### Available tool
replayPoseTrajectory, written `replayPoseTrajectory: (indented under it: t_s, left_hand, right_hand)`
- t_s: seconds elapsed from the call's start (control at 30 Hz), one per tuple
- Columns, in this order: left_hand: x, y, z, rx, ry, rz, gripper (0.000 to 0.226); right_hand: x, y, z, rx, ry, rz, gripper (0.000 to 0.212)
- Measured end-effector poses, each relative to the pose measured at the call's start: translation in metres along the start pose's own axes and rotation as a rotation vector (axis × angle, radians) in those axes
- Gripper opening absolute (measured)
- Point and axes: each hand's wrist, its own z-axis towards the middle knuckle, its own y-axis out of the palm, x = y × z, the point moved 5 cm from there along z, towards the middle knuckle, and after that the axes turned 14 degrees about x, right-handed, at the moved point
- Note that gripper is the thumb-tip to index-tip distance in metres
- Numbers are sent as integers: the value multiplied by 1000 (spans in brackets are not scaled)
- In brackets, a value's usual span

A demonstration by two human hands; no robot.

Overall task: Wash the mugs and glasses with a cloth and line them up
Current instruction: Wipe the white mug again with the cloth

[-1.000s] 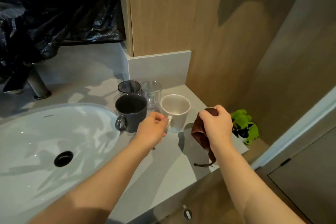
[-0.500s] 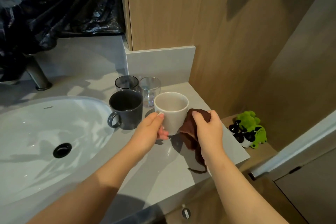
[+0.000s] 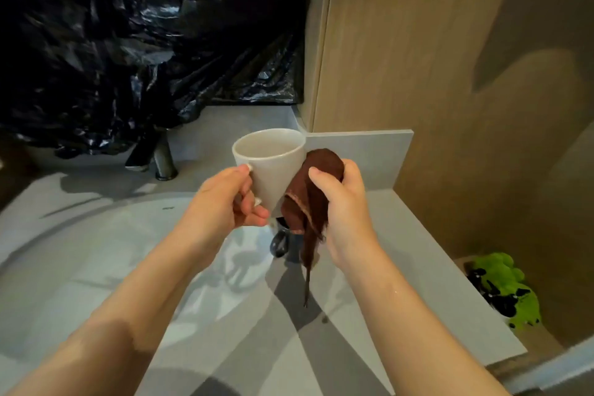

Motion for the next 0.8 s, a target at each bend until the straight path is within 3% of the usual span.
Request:
replayPoseTrajectory:
  t_s: [0.1, 0.23, 0.37, 0.43, 0.6, 0.7, 0.8]
  left_hand:
    - [6, -48, 9, 48, -15, 22, 41]
    - [6, -109, 22, 72, -63, 44, 41]
    - [1, -160, 31, 79, -156, 50, 39]
    - [-2, -178, 33, 70, -192, 77, 37]
    - [-22, -210, 39, -5, -251, 281, 32]
    - [-39, -216, 47, -1, -311, 248, 31]
    - [-49, -216, 58, 50, -237, 341, 32]
  right_hand:
    - [20, 49, -14, -104, 30, -15, 41]
    - [43, 97, -28, -113, 11, -84, 26]
    - [72, 132, -41, -61, 61, -77, 26]
    - [87, 140, -47, -20, 117, -87, 29]
    - [113, 140, -53, 63, 214, -108, 16]
    - [118, 133, -51, 84, 237, -144, 16]
    - [119, 124, -45, 88, 245, -178, 16]
